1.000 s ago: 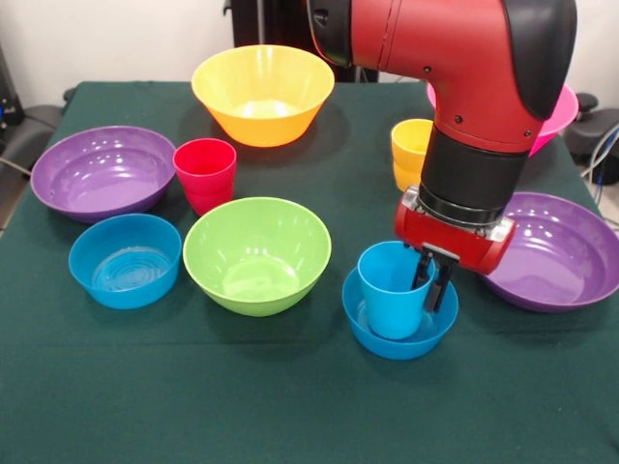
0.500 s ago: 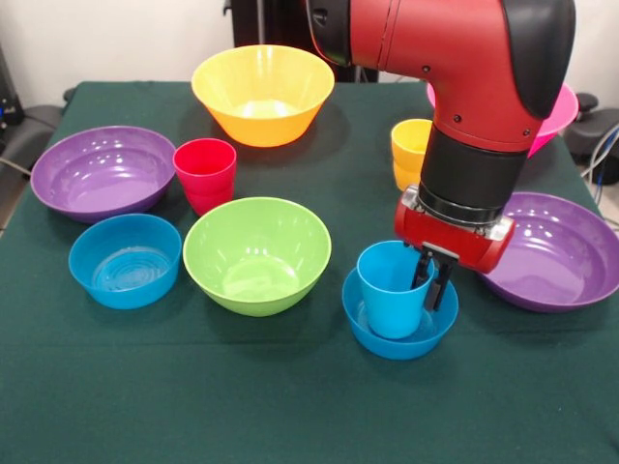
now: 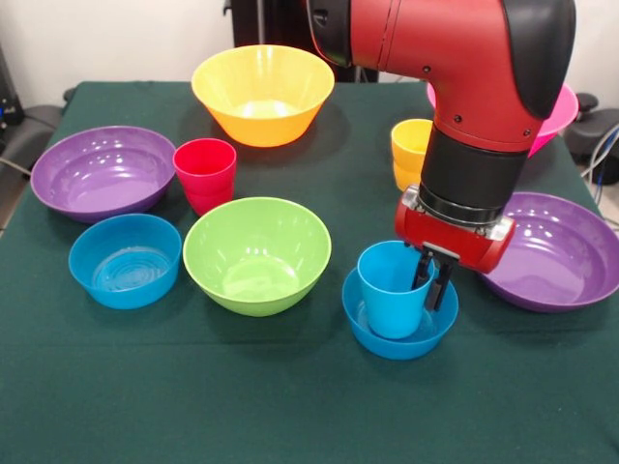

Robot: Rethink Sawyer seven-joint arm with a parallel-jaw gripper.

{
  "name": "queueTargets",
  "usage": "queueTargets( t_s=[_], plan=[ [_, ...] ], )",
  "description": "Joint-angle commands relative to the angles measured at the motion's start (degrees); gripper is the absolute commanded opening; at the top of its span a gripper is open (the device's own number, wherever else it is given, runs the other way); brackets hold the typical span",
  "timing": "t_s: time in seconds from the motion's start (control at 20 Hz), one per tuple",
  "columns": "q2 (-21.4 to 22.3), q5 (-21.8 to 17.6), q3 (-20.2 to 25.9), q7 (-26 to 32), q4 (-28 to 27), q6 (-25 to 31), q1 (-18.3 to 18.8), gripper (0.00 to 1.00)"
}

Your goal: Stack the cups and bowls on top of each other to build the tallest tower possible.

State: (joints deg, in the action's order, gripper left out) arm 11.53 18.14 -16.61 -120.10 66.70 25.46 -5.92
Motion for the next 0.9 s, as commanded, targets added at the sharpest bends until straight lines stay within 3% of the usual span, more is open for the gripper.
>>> queueTargets(
  t_s=[0.05, 0.65, 0.7, 0.9],
  plan=[
    [-2.9, -1.0, 6.8, -6.5, 4.9, -1.8, 1.0, 0.0],
    [-3.0, -1.0, 6.7, -6.5, 4.7, -2.0, 1.0, 0.0],
    [-3.0, -1.0, 6.7, -6.5, 4.7, -2.0, 0.9, 1.0],
    [-3.1, -0.9, 6.5, -6.7, 4.6, -1.7, 0.8, 1.0]
  ],
)
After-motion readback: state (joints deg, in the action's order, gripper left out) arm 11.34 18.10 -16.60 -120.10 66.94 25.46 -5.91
